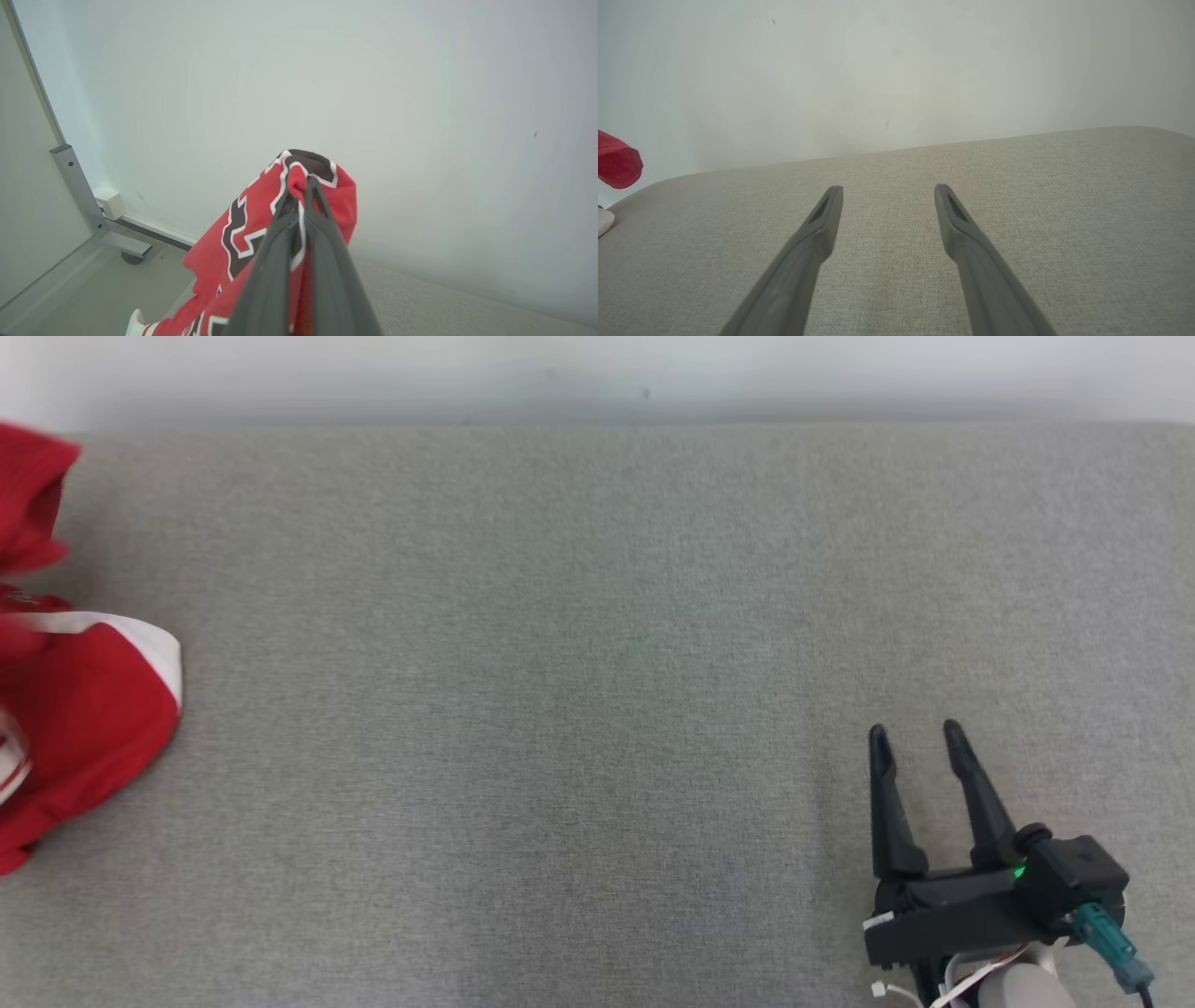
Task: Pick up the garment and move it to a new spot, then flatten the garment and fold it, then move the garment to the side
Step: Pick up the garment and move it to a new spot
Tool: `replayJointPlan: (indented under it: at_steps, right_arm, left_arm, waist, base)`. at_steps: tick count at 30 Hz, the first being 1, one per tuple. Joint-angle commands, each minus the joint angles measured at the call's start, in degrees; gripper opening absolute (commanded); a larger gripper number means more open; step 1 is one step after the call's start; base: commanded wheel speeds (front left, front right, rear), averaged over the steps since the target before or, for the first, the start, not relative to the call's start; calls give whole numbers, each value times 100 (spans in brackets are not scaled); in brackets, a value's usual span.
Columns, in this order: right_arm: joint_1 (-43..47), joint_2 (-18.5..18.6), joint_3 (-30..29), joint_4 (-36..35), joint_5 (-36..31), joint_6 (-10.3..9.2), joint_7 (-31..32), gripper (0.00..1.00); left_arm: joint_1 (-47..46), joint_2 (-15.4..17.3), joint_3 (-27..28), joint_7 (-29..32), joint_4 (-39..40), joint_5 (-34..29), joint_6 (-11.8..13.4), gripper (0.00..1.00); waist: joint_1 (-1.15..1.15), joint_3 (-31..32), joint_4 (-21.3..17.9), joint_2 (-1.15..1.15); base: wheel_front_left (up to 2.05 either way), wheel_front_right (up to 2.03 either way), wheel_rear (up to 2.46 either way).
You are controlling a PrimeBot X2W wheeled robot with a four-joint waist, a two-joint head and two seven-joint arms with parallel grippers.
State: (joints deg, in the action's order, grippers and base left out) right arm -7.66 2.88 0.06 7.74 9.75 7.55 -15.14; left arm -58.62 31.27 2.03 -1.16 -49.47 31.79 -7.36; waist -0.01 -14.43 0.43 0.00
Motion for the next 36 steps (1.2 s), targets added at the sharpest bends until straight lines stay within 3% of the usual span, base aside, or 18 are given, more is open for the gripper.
replayJointPlan:
  at_steps: [1, 10, 17, 24, 29, 36]
  right_arm:
    - [104, 0, 21, 6, -34, -12, -11, 100]
    - [231, 2, 108, 82, 55, -12, -11, 100]
    - [262, -1, 149, 110, 150, -12, -12, 100]
    - [307, -2, 210, 151, 272, -12, -11, 100]
    - [292, -1, 240, 172, 331, -12, -11, 100]
    - [242, -3, 244, 172, 360, -12, -11, 100]
  left_arm:
    - [-130, -39, -128, -39, 258, 97, -8, 0]
    - [-364, -195, -756, 217, 1776, 480, -11, 0]
    - [-230, -434, -1138, 692, 3080, 552, 37, 0]
    - [-44, -891, -1550, 1021, 4139, 542, 274, 0]
    - [183, -1120, -1874, 1131, 4578, 436, 389, 0]
    - [779, -1351, -2221, 1084, 4569, 439, 470, 0]
  waist:
    - [1, 155, 100, 0]
    - [1, 385, -115, 0]
    - [1, 424, -630, 0]
    - [1, 371, -1222, 0]
    - [1, 299, -1580, 0]
    - [1, 201, -1844, 0]
  base:
    - [0, 0, 0]
    - [0, 0, 0]
    - [0, 0, 0]
    - [0, 0, 0]
    - [0, 0, 0]
    - [0, 0, 0]
